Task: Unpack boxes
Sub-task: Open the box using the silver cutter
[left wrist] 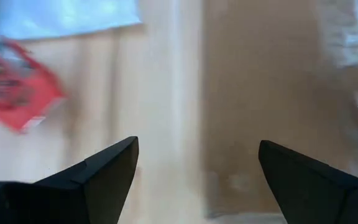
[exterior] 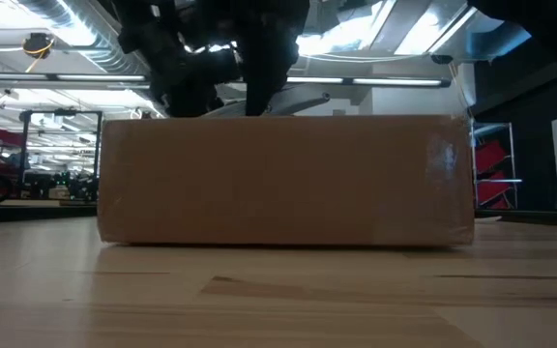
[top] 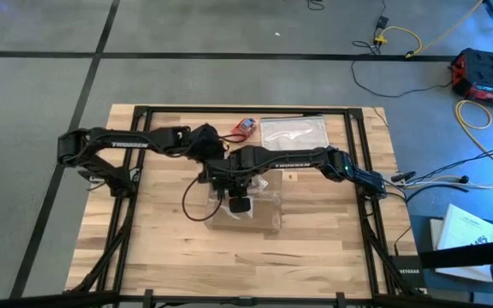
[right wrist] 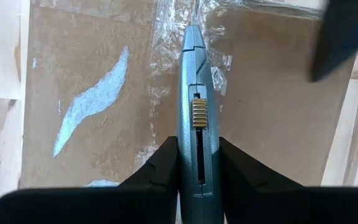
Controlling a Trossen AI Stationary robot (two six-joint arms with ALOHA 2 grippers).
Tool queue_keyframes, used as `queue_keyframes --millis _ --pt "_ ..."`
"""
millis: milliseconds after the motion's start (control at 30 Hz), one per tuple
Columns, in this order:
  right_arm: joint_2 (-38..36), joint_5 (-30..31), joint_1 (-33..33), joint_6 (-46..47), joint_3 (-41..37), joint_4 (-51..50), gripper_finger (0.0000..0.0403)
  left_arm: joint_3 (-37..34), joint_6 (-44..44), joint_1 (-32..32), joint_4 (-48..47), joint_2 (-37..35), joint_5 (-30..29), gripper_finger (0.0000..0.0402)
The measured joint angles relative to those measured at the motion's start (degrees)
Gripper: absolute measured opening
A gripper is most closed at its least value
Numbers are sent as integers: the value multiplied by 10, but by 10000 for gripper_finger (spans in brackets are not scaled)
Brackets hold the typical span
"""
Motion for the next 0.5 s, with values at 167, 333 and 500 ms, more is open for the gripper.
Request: queue_keyframes --millis 167,333,500 --pt "0 0 0 0 0 0 64 8 -13 -17 -35 -53 -64 321" --pt "0 0 0 0 0 1 64 15 -104 -43 -69 -140 -81 321" --pt "0 0 0 8 0 1 64 15 -185 -95 -116 -228 -96 321"
